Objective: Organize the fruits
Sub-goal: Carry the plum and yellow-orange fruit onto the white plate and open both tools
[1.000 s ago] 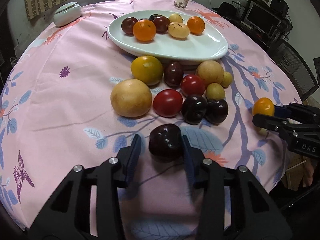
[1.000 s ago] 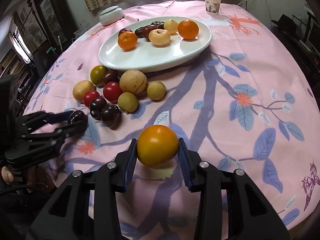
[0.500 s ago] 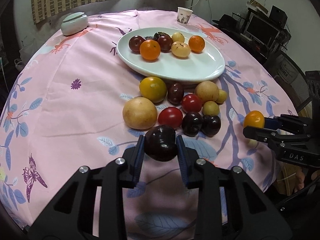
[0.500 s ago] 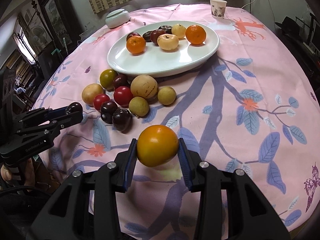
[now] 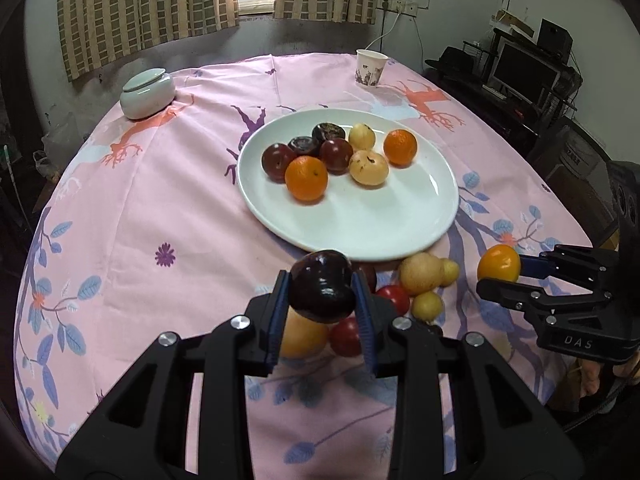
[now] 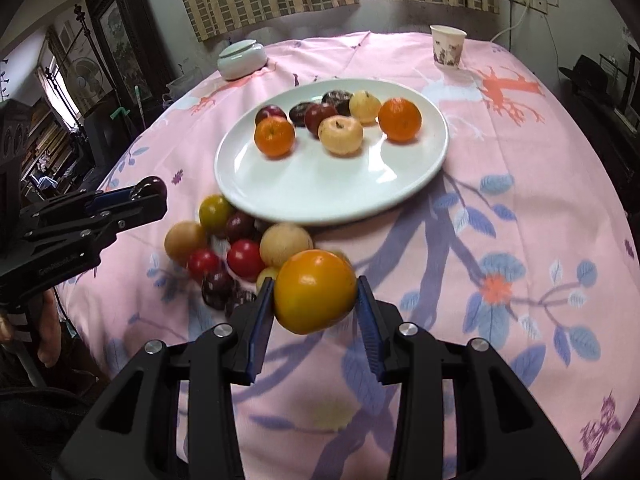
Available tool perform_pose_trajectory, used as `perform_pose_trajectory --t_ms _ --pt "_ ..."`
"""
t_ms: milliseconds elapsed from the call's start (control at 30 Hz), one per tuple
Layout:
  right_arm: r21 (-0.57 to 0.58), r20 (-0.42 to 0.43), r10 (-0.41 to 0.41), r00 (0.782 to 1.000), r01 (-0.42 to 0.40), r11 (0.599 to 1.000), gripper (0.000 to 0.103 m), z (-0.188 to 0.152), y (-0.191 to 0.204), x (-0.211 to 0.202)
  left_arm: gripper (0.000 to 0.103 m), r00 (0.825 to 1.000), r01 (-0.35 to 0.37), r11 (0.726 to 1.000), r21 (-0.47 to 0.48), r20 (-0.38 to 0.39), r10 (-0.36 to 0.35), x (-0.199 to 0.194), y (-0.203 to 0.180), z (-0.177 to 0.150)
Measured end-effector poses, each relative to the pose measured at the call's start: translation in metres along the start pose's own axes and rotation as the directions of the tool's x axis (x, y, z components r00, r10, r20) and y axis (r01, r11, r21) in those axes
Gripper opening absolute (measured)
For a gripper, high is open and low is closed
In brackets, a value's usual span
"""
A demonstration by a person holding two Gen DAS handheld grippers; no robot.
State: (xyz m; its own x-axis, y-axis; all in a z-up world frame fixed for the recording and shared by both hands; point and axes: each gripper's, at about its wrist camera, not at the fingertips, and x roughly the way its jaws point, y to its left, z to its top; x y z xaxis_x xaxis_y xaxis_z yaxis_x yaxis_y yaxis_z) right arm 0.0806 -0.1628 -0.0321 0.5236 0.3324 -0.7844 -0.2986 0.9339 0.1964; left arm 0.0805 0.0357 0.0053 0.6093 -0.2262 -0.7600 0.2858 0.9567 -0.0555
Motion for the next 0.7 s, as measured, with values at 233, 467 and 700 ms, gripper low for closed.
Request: perform_pose_trajectory --t_ms 233,467,700 --pt "-0.047 0.021 -0.060 0.998 0.061 0.997 0.041 0.066 -0.012 0.022 0.032 0.999 -0.035 0.999 -0.007 0.010 0.036 0.032 0.020 0.061" --pt "-0.002 -0.009 -0.127 0.992 0.127 0.992 0.040 0.103 -0.034 0.066 0.032 0.999 -0.028 0.999 -0.030 -0.041 0.027 0.076 0.024 0.082" --pt "-0.006 -0.034 -0.132 0.991 0.131 0.991 0.040 0.108 -0.036 0.083 0.032 0.998 -0.020 0.999 -0.036 -0.065 0.018 0.091 0.027 0.084"
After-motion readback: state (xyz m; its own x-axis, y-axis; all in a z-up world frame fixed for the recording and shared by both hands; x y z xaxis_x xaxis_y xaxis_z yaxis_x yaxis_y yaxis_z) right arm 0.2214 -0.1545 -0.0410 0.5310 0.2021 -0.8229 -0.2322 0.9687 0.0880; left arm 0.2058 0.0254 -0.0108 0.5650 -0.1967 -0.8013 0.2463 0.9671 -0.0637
